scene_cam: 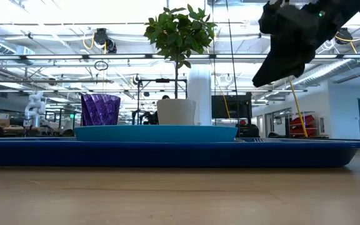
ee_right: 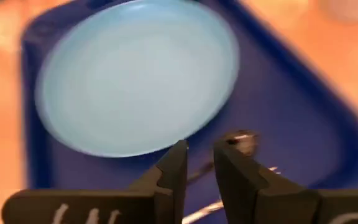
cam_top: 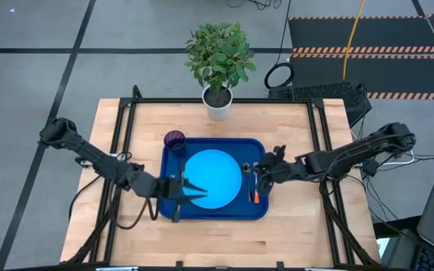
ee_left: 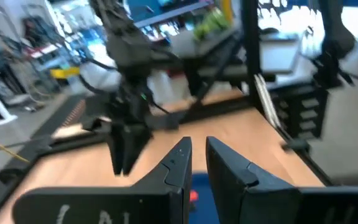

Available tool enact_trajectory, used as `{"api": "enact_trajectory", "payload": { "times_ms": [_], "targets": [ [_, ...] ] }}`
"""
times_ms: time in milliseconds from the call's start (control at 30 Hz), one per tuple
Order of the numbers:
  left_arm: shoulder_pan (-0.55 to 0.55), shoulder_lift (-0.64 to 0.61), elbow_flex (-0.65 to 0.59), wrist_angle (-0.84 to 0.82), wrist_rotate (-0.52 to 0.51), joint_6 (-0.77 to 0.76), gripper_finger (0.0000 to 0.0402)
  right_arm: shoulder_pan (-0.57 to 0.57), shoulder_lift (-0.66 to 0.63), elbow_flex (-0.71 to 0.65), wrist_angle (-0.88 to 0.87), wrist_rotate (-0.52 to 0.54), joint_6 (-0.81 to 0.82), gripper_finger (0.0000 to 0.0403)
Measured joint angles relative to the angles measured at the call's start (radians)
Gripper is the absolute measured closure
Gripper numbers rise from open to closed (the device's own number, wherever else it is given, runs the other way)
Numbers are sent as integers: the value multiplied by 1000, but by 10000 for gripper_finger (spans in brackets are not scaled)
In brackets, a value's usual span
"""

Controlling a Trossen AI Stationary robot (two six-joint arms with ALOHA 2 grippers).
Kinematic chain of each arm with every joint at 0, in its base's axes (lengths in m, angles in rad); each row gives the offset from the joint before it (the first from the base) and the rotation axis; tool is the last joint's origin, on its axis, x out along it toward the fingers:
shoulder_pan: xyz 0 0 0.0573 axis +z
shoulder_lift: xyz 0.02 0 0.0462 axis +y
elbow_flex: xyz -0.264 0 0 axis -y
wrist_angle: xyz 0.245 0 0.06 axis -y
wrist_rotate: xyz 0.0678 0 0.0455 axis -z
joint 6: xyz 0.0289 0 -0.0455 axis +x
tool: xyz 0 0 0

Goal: Pick and place plate/cup/fork/spoon on tray
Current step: Put the black spoon on the blue tray to the right of the light blue plate

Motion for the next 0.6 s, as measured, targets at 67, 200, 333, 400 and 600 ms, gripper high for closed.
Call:
{"api": "enact_trajectory", "payload": {
  "times_ms": [67, 200, 333, 400, 600],
  "targets": [
    [29, 0, 0, 39, 0, 12, 350, -2, -6, 0, -36, 81, -25, 330],
    [93, 0, 0, 67, 0, 12, 350, -25, -11, 0, -50, 145, -61, 330],
    [146, 0, 0, 46, 0, -47, 350, -48, -2, 0, -47, 138, -65, 330],
    [157, 0, 0, 35, 3, -77, 350, -53, 5, -4, -45, 138, -66, 330],
    [172, 0, 0, 88, 40, -21, 350, -94, 12, -88, 109, 116, -134, 330]
  ]
}}
